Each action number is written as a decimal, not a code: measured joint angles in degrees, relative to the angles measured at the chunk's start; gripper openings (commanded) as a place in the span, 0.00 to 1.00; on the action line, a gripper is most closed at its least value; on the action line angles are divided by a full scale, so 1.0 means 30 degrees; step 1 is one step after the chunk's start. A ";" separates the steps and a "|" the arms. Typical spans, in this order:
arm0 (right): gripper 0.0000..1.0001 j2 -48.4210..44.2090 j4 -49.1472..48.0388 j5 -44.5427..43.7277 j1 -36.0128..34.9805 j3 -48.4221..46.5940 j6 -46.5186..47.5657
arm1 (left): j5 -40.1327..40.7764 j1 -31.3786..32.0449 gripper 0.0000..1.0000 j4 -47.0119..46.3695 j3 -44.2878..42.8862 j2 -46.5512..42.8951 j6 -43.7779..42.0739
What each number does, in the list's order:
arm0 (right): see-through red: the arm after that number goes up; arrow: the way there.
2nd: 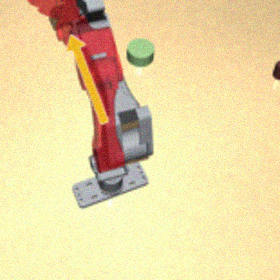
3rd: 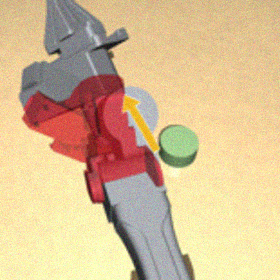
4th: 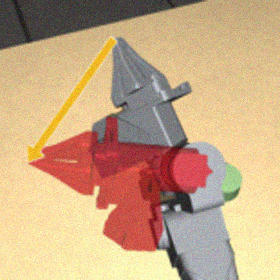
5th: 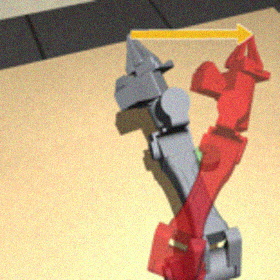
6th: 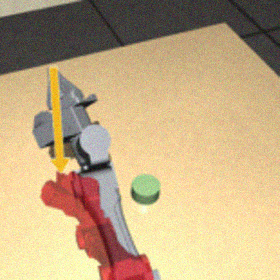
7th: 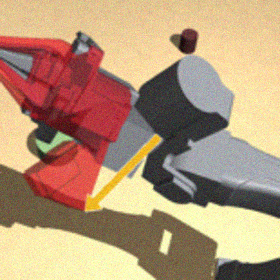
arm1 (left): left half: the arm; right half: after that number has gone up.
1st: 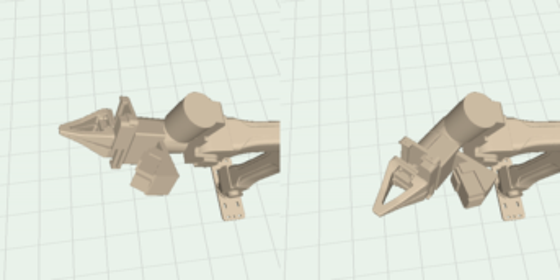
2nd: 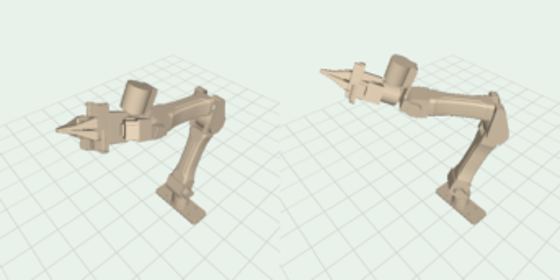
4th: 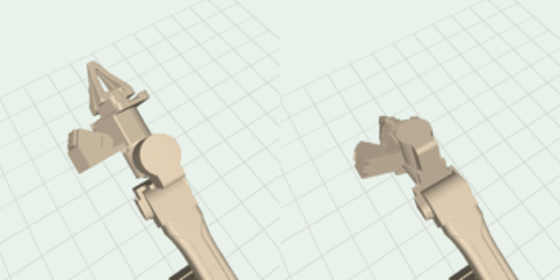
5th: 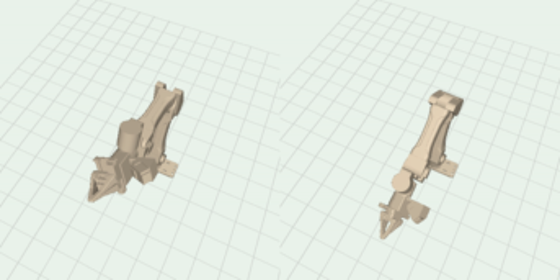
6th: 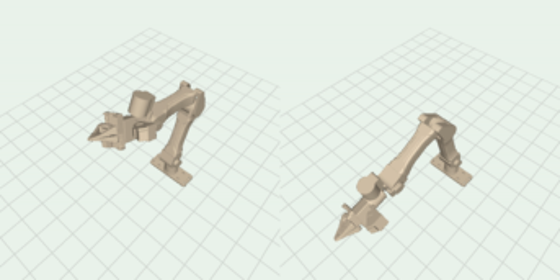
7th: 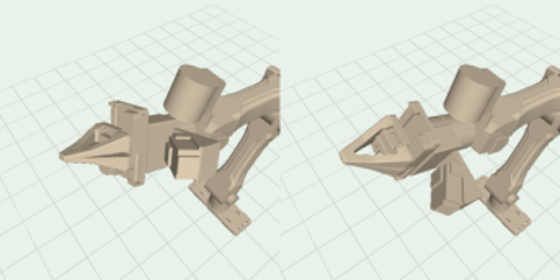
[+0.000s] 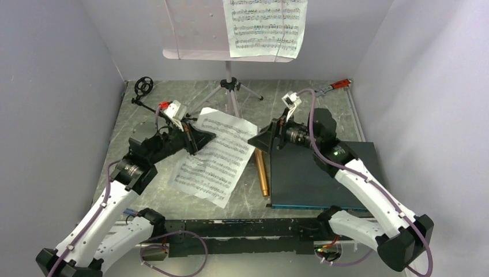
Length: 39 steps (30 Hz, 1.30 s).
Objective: Set up the instrument practice props
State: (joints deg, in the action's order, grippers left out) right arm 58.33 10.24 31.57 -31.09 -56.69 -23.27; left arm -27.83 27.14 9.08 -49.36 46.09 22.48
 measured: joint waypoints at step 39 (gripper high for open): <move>0.00 0.3526 -1.1016 0.2492 -0.3191 0.3053 -0.6900 | 0.3512 0.0007 0.63 -0.5865 0.2463 -0.2040 0.6178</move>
State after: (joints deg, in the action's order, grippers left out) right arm 68.90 -22.81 39.05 -40.66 -47.53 -43.97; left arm -17.30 27.16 -8.51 -41.98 39.97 41.01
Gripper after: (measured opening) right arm 0.010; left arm 0.423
